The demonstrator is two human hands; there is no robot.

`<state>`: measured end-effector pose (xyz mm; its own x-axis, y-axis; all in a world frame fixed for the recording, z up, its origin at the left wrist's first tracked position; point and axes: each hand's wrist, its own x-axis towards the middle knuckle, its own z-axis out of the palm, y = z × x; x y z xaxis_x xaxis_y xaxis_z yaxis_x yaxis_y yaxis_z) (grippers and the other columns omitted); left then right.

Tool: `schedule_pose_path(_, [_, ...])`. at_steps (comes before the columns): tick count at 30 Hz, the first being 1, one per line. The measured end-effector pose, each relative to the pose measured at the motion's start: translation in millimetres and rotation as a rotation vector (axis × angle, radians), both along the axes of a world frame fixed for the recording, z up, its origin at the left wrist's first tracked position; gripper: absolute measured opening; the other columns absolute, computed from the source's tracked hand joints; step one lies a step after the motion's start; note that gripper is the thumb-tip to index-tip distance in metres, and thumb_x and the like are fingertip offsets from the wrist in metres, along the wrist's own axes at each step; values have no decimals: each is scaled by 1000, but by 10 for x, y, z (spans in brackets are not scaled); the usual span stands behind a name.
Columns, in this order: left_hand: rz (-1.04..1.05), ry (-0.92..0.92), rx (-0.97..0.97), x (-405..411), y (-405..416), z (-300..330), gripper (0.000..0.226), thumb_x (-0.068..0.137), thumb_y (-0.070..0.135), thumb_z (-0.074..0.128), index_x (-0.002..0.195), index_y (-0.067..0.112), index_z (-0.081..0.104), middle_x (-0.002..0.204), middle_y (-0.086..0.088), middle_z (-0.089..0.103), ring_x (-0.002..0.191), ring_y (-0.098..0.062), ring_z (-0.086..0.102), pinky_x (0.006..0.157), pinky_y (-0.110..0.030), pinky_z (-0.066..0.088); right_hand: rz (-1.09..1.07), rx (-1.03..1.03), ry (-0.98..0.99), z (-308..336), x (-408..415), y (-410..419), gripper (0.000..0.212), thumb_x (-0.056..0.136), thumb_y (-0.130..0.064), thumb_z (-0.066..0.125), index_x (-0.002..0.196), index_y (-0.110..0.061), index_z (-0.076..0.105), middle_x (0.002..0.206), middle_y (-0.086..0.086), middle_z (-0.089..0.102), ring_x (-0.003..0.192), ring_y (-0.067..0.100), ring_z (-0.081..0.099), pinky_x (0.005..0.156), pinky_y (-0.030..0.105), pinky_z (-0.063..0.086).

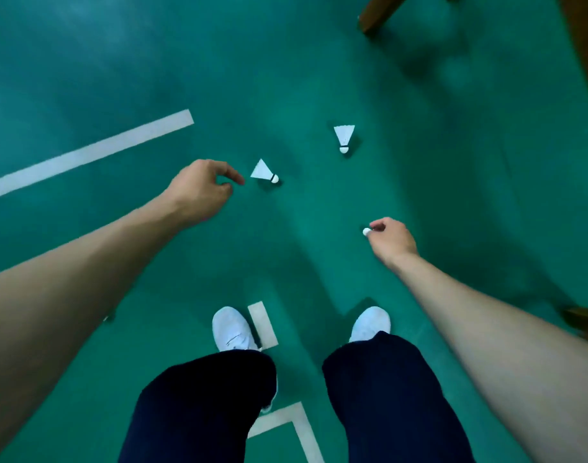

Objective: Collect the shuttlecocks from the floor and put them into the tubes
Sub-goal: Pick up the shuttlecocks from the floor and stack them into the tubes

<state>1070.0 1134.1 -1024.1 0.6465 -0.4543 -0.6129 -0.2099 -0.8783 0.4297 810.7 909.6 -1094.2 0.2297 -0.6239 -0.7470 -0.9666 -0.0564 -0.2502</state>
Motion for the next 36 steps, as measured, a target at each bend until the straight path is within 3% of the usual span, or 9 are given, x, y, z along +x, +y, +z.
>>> schedule_pose_path(3, [-41,-7,-9,69,-96,-965,26,93,17,58,111,29,73,137,3,61,73,-24,62,72,-28,47,-18,-10,82,-995,-227,-104,33,97,-16,57,129,-18,68,138,14,59,107,32,64,87,26,45])
schedule_pose_path(7, [26,68,-22,147,-192,-1869,27,92,14,56,111,26,71,122,1,57,84,-35,71,68,-37,59,-221,-42,168,-1757,-414,-337,29,95,-25,61,124,-27,63,145,17,29,71,26,57,98,36,54])
schedule_pose_path(10, [70,95,-56,220,-249,-2377,24,93,11,57,110,20,71,123,10,46,84,-27,74,54,-30,55,-377,-107,118,-2095,-527,-444,22,92,-19,58,111,-25,65,135,16,44,81,23,58,81,40,61])
schedule_pose_path(13, [80,93,-78,264,-335,-2682,23,92,11,61,112,19,71,132,17,37,82,-22,73,51,-29,53,-564,-95,-38,-2301,-674,-428,27,92,-13,56,113,-16,74,107,10,68,88,26,63,72,38,60])
schedule_pose_path(18, [190,207,-100,312,-405,-2925,28,97,14,61,124,15,67,118,-6,67,91,-22,71,60,-29,50,-560,135,-134,-2264,-826,-471,10,96,-15,64,99,-20,72,95,0,64,78,18,59,76,38,56])
schedule_pose_path(24, [295,216,-149,242,-317,-2989,19,96,13,63,113,11,71,109,-9,72,81,-19,71,67,-32,53,-596,295,-223,-2251,-928,-411,19,99,-7,63,114,-13,73,113,4,68,79,22,69,69,34,55])
schedule_pose_path(28, [260,42,-140,203,-218,-2922,10,91,21,71,83,24,75,81,-3,77,69,-15,72,66,-32,56,-588,265,-238,-2270,-880,-385,20,97,-9,66,116,-13,74,118,6,71,85,23,70,73,33,55])
schedule_pose_path(31, [208,-68,-124,263,-91,-2820,8,85,28,79,82,21,76,54,2,69,46,-6,62,51,-25,45,-489,220,-226,-2226,-773,-375,15,95,-18,72,109,-21,75,116,2,70,92,21,67,83,35,53])
schedule_pose_path(36, [268,-75,-182,340,57,-2559,29,79,20,86,82,17,57,66,-4,65,38,-4,58,48,-26,44,-360,125,-331,-1954,-459,-246,7,92,-16,76,91,-22,72,100,7,71,86,18,63,72,31,49])
